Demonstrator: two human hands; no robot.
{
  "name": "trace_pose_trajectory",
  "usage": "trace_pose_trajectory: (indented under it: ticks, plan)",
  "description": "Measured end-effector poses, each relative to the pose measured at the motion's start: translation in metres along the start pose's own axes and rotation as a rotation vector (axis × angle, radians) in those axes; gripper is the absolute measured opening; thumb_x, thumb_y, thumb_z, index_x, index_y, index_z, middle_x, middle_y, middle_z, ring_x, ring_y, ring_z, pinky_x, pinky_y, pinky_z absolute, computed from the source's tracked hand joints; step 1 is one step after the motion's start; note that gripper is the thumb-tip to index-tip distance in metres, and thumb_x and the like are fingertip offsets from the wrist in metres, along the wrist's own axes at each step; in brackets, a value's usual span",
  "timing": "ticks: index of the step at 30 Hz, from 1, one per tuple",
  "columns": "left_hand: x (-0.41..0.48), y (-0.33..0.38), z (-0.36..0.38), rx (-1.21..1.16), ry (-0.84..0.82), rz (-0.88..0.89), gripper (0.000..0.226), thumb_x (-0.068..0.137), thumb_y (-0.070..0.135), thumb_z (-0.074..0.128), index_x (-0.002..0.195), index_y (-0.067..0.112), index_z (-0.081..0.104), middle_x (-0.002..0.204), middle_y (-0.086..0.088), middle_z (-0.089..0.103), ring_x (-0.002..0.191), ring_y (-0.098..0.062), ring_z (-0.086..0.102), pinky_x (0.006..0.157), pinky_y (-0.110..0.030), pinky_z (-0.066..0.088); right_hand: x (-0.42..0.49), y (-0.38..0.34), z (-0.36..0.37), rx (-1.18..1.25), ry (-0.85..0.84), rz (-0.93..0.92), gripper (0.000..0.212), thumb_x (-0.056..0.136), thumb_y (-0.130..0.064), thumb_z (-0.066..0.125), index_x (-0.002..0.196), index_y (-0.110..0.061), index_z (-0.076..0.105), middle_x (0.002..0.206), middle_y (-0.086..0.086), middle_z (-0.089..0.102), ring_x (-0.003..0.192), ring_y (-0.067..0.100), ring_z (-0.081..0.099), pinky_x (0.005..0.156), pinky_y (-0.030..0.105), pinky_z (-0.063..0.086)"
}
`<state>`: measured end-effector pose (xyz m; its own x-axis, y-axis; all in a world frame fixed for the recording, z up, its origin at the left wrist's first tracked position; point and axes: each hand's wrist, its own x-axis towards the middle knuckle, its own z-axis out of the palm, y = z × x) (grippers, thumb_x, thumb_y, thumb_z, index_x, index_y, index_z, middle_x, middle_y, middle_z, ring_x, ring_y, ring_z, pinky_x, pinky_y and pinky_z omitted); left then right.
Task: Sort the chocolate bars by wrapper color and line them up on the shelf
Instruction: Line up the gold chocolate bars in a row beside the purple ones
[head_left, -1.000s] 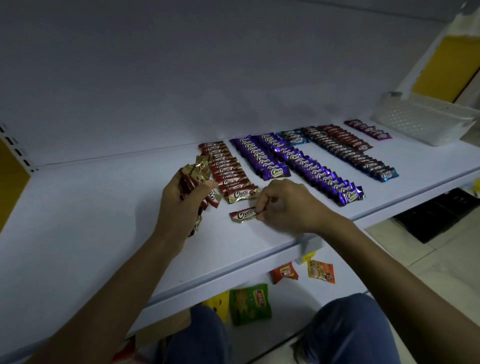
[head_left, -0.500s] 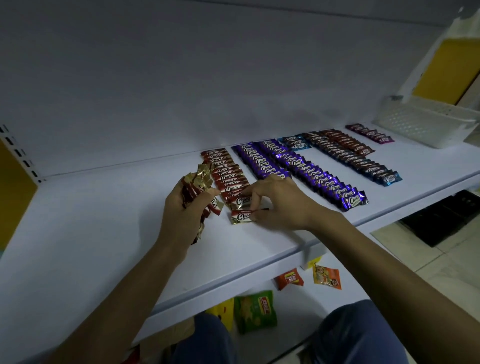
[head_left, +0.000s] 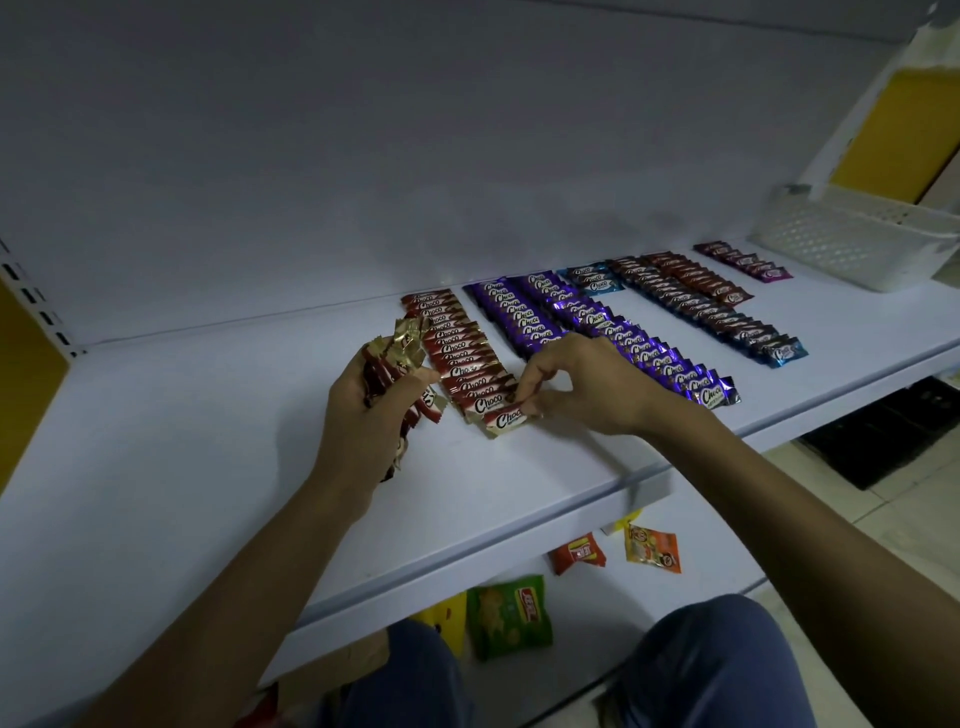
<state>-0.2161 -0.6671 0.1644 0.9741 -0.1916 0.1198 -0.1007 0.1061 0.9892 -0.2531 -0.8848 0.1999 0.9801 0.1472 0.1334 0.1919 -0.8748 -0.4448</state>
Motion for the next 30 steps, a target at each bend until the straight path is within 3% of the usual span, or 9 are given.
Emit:
trace_pose_trajectory:
  ticks: [5,9,14,18,20,22,24,26,30]
  plan:
    - [0.002,-0.002,-0.001,0.007,-0.001,0.004,0.006,0.09,0.017,0.063,0.096,0.016,0.063,0.077,-0.017,0.061,0.055,-0.023,0.042,0.043,-0.023,0.034,0.01,-0.006,0.005,-0.049,0.068,0.008,0.012,0.08,-0.018,0.073,0.081,-0.03,0.072,0.087,-0.019,0.059,0.095,0.006,0.044,0.091,0.038,0.032]
    - [0.003,-0.004,-0.002,0.013,-0.007,0.017,0.008,0.089,0.017,0.065,0.096,0.014,0.063,0.062,-0.002,0.058,0.047,-0.014,0.042,0.041,-0.021,0.035,0.014,-0.006,0.011,-0.098,0.096,0.026,0.014,0.081,-0.026,0.073,0.094,-0.027,0.073,0.098,-0.012,0.064,0.095,0.006,0.042,0.09,0.034,0.032]
    - [0.003,-0.002,-0.004,-0.007,-0.014,0.037,0.006,0.09,0.018,0.063,0.095,0.021,0.062,0.069,-0.003,0.064,0.051,-0.011,0.049,0.042,-0.022,0.039,0.017,-0.043,0.028,0.34,0.145,-0.072,0.017,0.085,-0.029,0.069,0.092,-0.014,0.073,0.082,-0.004,0.071,0.072,0.015,0.065,0.065,0.032,0.052]
    - [0.001,0.0,-0.007,-0.097,-0.02,0.026,0.019,0.083,0.034,0.067,0.097,0.022,0.063,0.076,-0.004,0.068,0.063,-0.023,0.05,0.044,-0.022,0.039,0.027,-0.057,0.039,0.495,0.168,-0.006,0.01,0.082,-0.015,0.073,0.09,-0.015,0.066,0.075,0.002,0.071,0.074,0.023,0.069,0.069,0.045,0.057]
    - [0.001,0.001,-0.007,-0.089,-0.036,0.024,0.027,0.08,0.039,0.07,0.099,0.02,0.063,0.08,-0.009,0.067,0.066,-0.026,0.049,0.043,-0.022,0.038,0.029,-0.058,0.043,0.482,0.176,-0.006,0.014,0.083,-0.008,0.069,0.093,-0.018,0.066,0.074,0.004,0.07,0.069,0.017,0.066,0.067,0.039,0.056]
    - [0.002,-0.001,-0.007,-0.085,-0.023,0.019,0.017,0.084,0.033,0.067,0.097,0.022,0.063,0.074,-0.005,0.066,0.061,-0.024,0.047,0.043,-0.022,0.037,0.027,-0.058,0.043,0.507,0.171,-0.013,0.014,0.085,-0.008,0.068,0.098,-0.015,0.068,0.074,0.013,0.068,0.062,0.01,0.058,0.059,0.027,0.05]
    - [0.003,-0.002,-0.007,-0.087,0.003,0.002,0.004,0.088,0.026,0.065,0.091,0.025,0.063,0.064,0.002,0.061,0.055,-0.018,0.046,0.044,-0.023,0.037,0.023,-0.059,0.043,0.554,0.178,-0.003,0.012,0.087,-0.008,0.066,0.098,-0.013,0.069,0.077,0.022,0.066,0.062,0.017,0.055,0.058,0.028,0.046]
    - [0.004,-0.003,-0.006,-0.084,0.017,-0.009,0.005,0.089,0.022,0.065,0.086,0.026,0.062,0.06,0.005,0.058,0.053,-0.015,0.045,0.046,-0.024,0.037,0.02,-0.058,0.041,0.592,0.191,0.031,0.011,0.089,-0.006,0.062,0.093,-0.013,0.069,0.074,0.014,0.066,0.063,0.022,0.056,0.057,0.032,0.048]
    - [0.003,-0.003,-0.007,-0.092,0.003,-0.004,0.006,0.087,0.028,0.069,0.088,0.026,0.064,0.075,-0.008,0.061,0.054,-0.017,0.044,0.048,-0.024,0.036,0.007,-0.054,0.036,0.729,0.208,0.132,0.012,0.09,0.0,0.056,0.083,-0.008,0.06,0.071,0.001,0.062,0.061,0.008,0.059,0.057,0.02,0.048]
